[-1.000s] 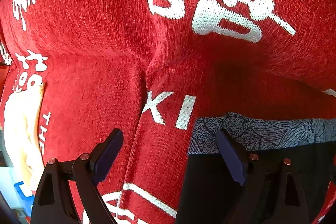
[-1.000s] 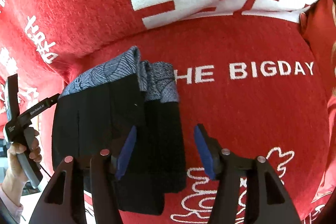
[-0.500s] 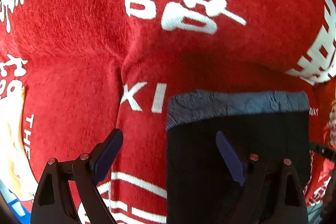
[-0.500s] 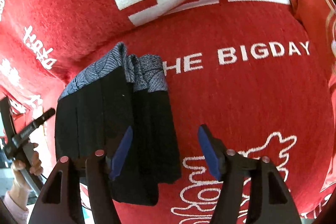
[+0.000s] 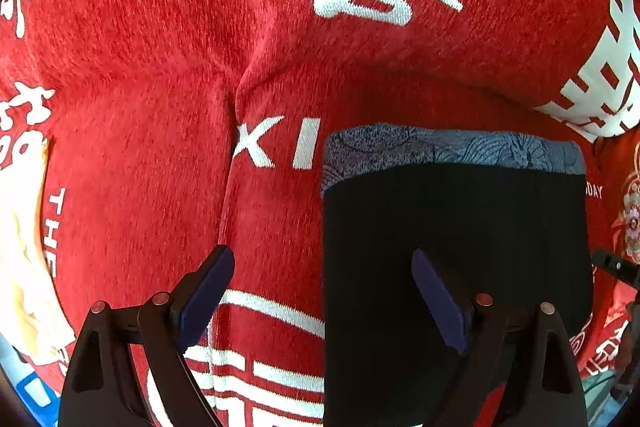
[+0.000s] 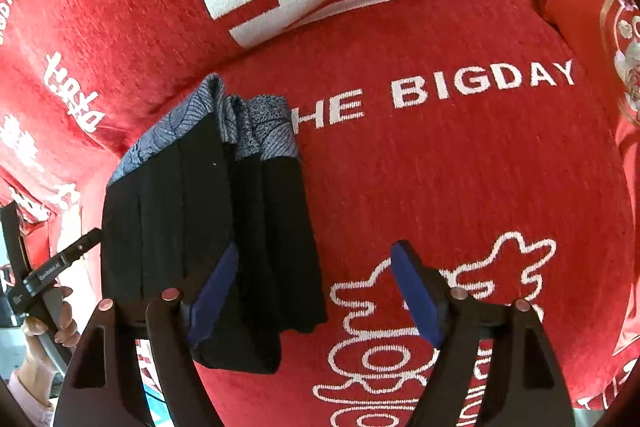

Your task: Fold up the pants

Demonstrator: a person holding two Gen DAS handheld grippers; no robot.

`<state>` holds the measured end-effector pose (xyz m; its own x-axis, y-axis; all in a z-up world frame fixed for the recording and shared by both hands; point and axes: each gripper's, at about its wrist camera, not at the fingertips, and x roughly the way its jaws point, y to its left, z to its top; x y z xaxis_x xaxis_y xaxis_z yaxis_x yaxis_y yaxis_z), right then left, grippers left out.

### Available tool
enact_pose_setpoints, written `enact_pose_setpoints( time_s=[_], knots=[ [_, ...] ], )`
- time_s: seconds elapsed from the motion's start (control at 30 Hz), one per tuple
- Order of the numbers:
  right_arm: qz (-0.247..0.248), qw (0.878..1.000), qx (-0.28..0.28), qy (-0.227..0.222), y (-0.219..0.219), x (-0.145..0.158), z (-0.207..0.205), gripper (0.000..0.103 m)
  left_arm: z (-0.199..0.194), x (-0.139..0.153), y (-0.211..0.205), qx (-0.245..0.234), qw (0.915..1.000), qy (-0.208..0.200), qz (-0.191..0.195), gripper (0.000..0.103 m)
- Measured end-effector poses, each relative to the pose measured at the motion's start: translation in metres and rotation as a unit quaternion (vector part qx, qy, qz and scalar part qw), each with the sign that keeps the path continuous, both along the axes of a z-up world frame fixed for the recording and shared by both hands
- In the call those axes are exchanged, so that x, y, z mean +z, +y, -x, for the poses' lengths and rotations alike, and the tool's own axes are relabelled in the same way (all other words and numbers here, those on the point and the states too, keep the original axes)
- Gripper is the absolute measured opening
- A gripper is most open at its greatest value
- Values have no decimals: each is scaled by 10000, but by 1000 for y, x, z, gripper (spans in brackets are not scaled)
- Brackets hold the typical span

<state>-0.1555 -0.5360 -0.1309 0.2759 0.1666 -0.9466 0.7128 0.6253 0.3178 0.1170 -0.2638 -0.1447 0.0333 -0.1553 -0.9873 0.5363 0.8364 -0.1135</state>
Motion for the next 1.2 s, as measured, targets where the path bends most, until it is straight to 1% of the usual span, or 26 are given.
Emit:
enact_pose_setpoints(
  time_s=[0.17,0.27,0.4,0.47,0.53,0.63,0.73,0.83,0.87,0.9,0.93,1.0,1.1,1.2],
  knots=[
    [-208,9998,-67,-36,-2,-4,4,82,0,-2,1,2,9998,163,87,91],
    [-236,9997,-83,-71,-4,-5,5,82,-3,-7,5,152,9992,337,174,91],
    [-289,9995,-68,-94,-5,-6,5,82,-6,-10,9,296,9983,447,225,91],
    [-342,9993,-52,-114,-6,-7,5,82,-7,-11,9,281,9980,508,257,91],
    [-443,9987,-25,-233,-6,-8,3,82,-10,-13,9,229,9973,619,320,91],
    [-759,9952,96,-614,-9,-10,-3,82,-15,-22,10,161,9917,1123,608,91],
    [-1061,9911,289,-745,-12,-18,-11,82,-19,-30,11,44,9876,1353,799,91],
    [-1353,9867,540,-727,-13,-33,-20,82,-23,-36,13,-54,9829,1550,994,91],
    [-1420,9854,627,-698,-12,-38,-23,82,-24,-39,14,-90,9815,1606,1039,94],
    [-1483,9839,698,-711,-10,-42,-25,82,-25,-42,13,-129,9814,1622,1022,103],
    [-1572,9817,757,-758,-10,-45,-27,82,-25,-45,10,-197,9820,1590,997,103],
    [-1731,9776,832,-862,-9,-50,-32,82,-24,-51,3,-354,9791,1690,1073,103],
    [-1782,9755,906,-914,-8,-55,-42,82,-22,-54,-4,-426,9770,1752,1140,103],
    [-1918,9722,885,-1007,-11,-60,-46,83,-20,-61,-13,-380,9736,1872,1252,103]
  ],
)
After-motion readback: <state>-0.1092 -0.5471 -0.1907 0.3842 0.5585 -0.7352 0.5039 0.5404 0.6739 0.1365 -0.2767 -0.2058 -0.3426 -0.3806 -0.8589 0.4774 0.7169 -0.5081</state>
